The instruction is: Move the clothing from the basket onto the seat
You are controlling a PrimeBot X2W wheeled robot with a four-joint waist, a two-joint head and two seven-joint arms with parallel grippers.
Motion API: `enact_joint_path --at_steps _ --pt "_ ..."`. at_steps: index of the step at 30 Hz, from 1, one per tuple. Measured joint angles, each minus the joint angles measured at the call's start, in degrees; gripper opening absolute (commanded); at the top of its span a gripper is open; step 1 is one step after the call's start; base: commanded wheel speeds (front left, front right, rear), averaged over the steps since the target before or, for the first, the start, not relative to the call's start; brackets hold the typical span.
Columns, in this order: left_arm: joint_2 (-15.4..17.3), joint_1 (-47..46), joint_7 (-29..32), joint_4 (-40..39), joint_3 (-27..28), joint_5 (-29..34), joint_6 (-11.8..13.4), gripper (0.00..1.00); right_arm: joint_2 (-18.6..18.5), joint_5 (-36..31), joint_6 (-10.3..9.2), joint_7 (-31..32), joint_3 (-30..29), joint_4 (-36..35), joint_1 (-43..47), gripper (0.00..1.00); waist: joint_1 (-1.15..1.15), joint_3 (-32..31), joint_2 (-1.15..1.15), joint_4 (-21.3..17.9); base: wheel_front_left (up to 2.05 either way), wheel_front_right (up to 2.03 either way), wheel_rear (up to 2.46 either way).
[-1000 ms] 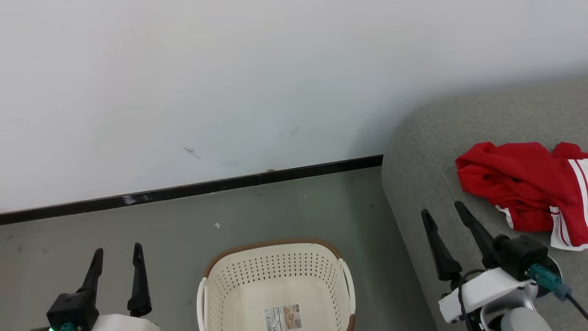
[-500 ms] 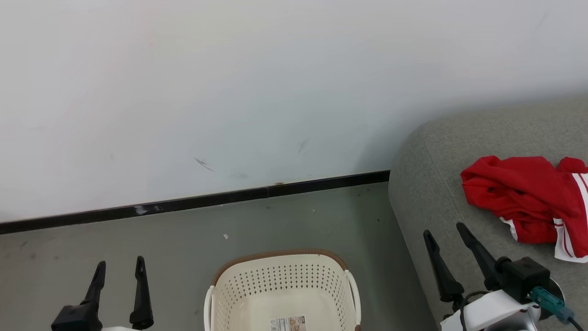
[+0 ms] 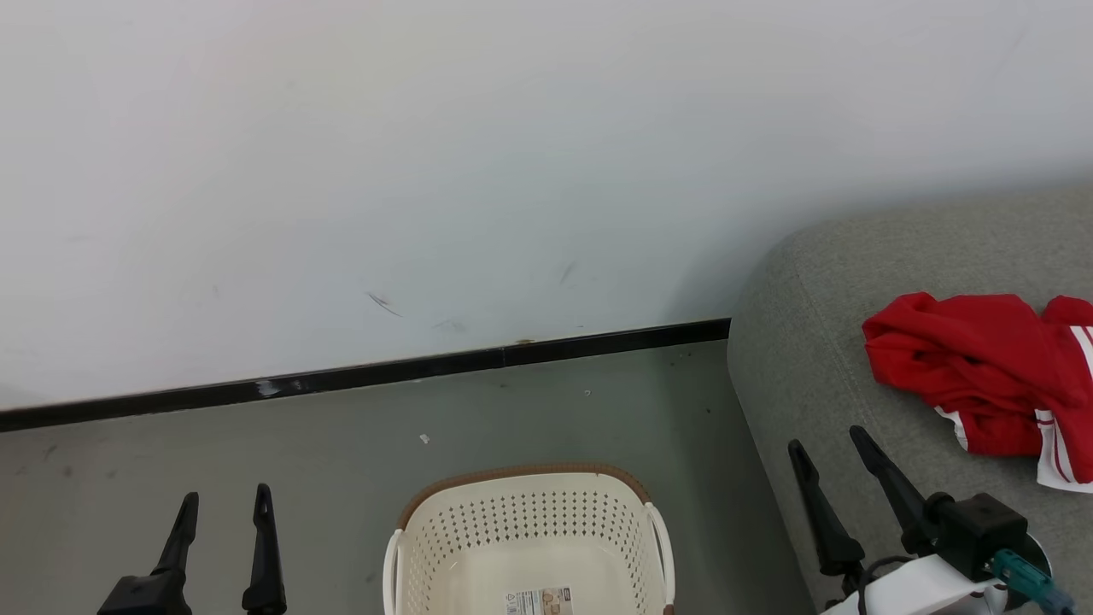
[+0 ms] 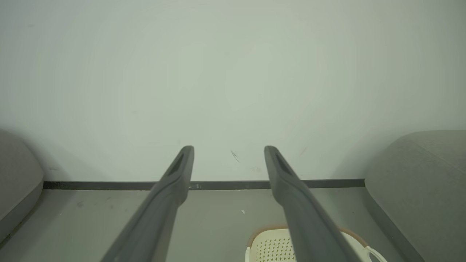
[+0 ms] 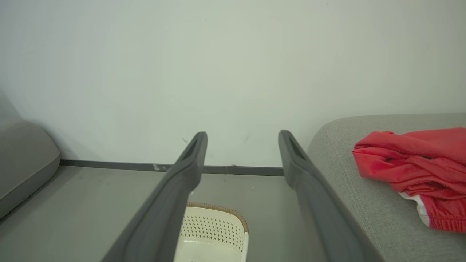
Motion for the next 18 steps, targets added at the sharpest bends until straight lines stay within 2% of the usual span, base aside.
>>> enact_joint_path --at_steps 9,10,14,18 --pt "0.05 0.79 0.0 -0.1 0.33 0.12 -0.16 1.0 0.02 0.96 -0.01 0.0 -0.12 -0.58 1.19 1.0 0.0 0.03 0.0 0.15 0.0 0.0 0.0" --pt "0.05 0.79 0.0 -0.1 0.35 0.13 -0.2 0.0 0.02 0.97 -0.01 0.0 -0.12 -0.66 1.2 0.0 0.0 0.02 0.0 0.16 0.0 0.0 0.0" --pt "-1.97 1.44 0.16 2.81 -0.6 -0.08 -0.21 0.0 0.55 0.94 0.0 0.19 0.04 2.34 2.54 0.0 0.0 0.02 0.0 0.17 0.0 0.0 0.0" --pt "-2.21 1.98 0.62 2.94 -0.56 -1.15 -0.24 0.0 0.63 1.91 0.0 0.25 0.43 2.2 3.44 0.0 0.0 0.05 0.0 0.17 0.0 0.0 0.0"
